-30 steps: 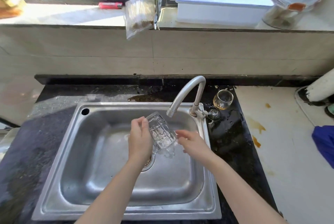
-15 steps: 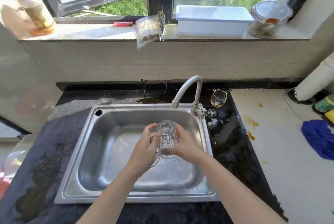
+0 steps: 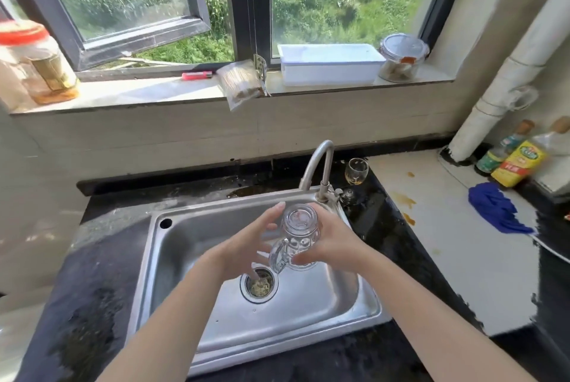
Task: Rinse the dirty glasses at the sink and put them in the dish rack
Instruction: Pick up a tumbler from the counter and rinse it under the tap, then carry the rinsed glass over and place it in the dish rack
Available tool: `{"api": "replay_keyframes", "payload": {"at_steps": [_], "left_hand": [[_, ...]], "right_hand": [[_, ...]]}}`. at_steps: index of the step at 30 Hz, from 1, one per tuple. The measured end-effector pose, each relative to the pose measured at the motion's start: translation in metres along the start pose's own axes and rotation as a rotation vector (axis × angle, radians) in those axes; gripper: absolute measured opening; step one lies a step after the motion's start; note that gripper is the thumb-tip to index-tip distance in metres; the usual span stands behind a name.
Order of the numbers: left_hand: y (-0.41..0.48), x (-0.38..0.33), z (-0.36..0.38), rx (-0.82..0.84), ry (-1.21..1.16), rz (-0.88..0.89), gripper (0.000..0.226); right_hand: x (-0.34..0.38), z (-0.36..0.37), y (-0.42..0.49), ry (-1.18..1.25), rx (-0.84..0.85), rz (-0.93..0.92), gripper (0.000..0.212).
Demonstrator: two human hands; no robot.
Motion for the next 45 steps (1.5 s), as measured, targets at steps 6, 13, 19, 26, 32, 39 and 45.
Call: {"api": "replay_keyframes", "payload": {"at_steps": [6,13,19,26,32,39,45], "left_hand": [[-0.002,-0.006,0.019,0.176,0.147,0.021,0.090],[-0.002,-0.008,0.046,0.193,0.026,0.088,0.083],[0.003,-0.016,0.085,0.063,-0.055,0.064,0.063],[0.007,-0.024,0.207,0.121,0.079,0.078,0.061],[0.006,0.019,0.355,0.328,0.268,-0.082,0.027],[-0.030,0.109,0.546,0.453,0.568,-0.193,0.082],[-0.071,0.168,0.712,0.512,0.769,-0.062,0.052]], "right_hand": [[0.012,0.005,-0.016,0.029,0.022,0.056,0.074],[0.013,-0.004,-0.042,-0.058,-0.048,0.174,0.080],[0.013,-0.047,-0.123,-0.178,-0.515,0.305,0.025],[0.003,-0.067,-0.197,-0.073,-0.553,0.355,0.015],[-0.012,-0.120,-0.337,-0.071,-0.743,0.515,0.028],[-0.018,-0.156,-0.563,-0.155,-0.922,0.719,0.033],[-0.010,-0.174,-0.758,-0.129,-1.076,0.784,0.034]]}}
Point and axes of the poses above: each hand's wrist, its own y-axis towards the middle knuckle, its own z-axis out of the palm, x = y × z, the point moved 10 cm from there along y, towards the middle knuckle, and after that the axes turned 15 degrees about -z, right-handed, at the moved point
